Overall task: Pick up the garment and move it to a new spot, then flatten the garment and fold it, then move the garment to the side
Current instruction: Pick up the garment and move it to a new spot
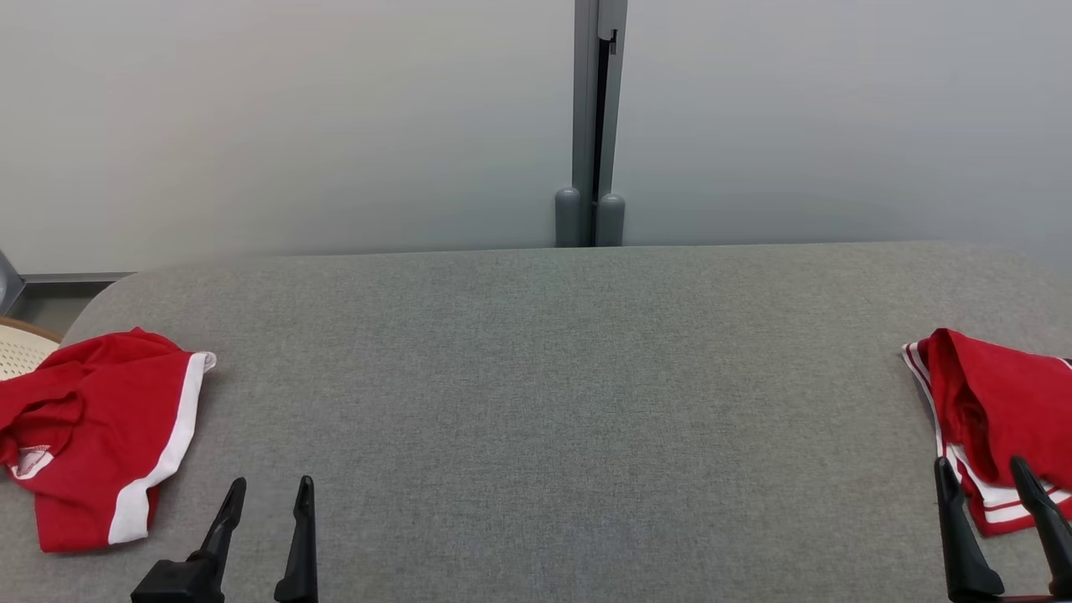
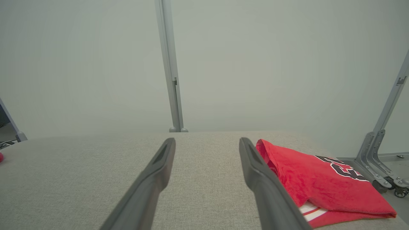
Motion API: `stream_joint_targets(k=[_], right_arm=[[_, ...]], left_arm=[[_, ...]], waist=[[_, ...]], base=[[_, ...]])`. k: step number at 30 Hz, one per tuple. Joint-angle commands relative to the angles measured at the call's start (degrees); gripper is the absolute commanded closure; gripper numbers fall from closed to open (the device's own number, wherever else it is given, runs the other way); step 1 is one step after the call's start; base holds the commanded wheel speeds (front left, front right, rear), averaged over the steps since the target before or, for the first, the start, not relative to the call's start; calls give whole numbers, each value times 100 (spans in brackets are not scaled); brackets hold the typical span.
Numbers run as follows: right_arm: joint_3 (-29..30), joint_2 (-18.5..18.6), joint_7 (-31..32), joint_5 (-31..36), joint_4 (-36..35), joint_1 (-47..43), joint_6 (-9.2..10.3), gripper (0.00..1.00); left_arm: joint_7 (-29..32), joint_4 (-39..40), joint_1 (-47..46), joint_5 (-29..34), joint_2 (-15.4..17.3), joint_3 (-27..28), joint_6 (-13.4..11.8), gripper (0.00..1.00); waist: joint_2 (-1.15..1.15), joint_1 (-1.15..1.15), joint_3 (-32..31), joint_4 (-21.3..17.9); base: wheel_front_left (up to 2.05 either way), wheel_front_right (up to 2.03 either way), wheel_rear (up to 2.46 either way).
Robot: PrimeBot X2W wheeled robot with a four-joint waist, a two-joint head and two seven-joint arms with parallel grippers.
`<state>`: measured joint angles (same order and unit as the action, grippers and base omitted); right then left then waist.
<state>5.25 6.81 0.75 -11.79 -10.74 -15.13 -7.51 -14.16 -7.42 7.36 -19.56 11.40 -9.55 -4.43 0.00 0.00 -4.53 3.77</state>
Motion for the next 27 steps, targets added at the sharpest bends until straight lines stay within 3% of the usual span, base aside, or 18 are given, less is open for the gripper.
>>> stream_joint_targets(k=[1,8,22,27], right_arm=[[42,-3,-33,-6,0,46,4,0],[39,-74,-87,35,-7,-8,4,0],[-179,23,93,91,-345,92,3,0],[-431,138,217,64,-392,299,4,0]], left_arm=[[-12,-7,-121,-11,16,4,-21,0],[24,-10,-333,-31,62,-16,32,0],[-89,-53,-704,-15,-156,-6,58,0],[-102,134,-569,-25,-108,229,-9,0]], waist=[[0,0,2,32],[0,0,100,369],[0,0,192,2360],[0,0,273,2538]], base=[[0,0,0],[0,0,0],[0,0,0],[0,0,0]])
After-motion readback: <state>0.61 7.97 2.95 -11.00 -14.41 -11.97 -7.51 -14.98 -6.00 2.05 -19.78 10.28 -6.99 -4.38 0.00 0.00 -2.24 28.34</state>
